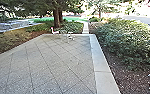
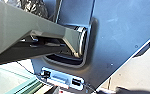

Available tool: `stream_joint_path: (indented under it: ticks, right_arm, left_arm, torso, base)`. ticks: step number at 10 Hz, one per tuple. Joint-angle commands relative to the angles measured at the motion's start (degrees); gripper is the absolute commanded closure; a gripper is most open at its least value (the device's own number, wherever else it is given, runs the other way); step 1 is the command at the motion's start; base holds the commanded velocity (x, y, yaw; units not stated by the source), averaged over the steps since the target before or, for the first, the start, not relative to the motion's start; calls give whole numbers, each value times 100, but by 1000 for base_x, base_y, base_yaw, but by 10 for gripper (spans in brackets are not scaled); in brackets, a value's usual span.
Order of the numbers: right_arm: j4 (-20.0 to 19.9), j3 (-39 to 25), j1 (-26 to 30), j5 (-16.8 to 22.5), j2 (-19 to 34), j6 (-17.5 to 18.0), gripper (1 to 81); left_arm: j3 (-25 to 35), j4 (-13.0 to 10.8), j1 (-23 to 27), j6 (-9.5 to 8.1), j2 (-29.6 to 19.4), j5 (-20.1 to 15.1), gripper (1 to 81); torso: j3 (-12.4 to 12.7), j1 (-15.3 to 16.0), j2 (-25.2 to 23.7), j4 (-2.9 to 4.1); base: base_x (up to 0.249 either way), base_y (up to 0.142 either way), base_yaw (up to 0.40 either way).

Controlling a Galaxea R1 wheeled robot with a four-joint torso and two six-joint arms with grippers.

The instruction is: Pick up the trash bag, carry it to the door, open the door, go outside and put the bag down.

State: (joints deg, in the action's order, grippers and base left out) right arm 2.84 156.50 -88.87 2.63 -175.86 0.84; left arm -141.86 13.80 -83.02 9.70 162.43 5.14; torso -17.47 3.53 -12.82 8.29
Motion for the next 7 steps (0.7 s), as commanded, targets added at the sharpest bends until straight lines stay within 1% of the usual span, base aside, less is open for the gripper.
stream_joint_path:
  ticks: [1,3,5,6,7]
  right_arm:
    - [111,-104,136,396,-136,-75,10]
    - [120,-104,128,396,-136,-75,10]
    - [120,-104,128,404,-136,-75,10]
    - [111,-104,128,396,-136,-75,10]
    - [111,-103,128,396,-136,-67,10]
  left_arm:
    - [692,358,588,-12,-648,-486,811]
    - [991,604,887,-12,-981,-662,811]
    - [1204,869,1300,-12,-1308,-961,811]
    - [1275,975,1467,-12,-1414,-1059,811]
    - [1293,1080,1634,-12,-1485,-1155,811]
  torso:
    - [-493,0,0,0]
    - [-860,2,2,0]
    - [-1215,4,5,0]
    - [-881,4,7,0]
    - [-1056,4,7,0]
  base:
    - [0,0,0]
    - [0,0,0]
    - [0,0,0]
    - [0,0,0]
    - [0,0,0]
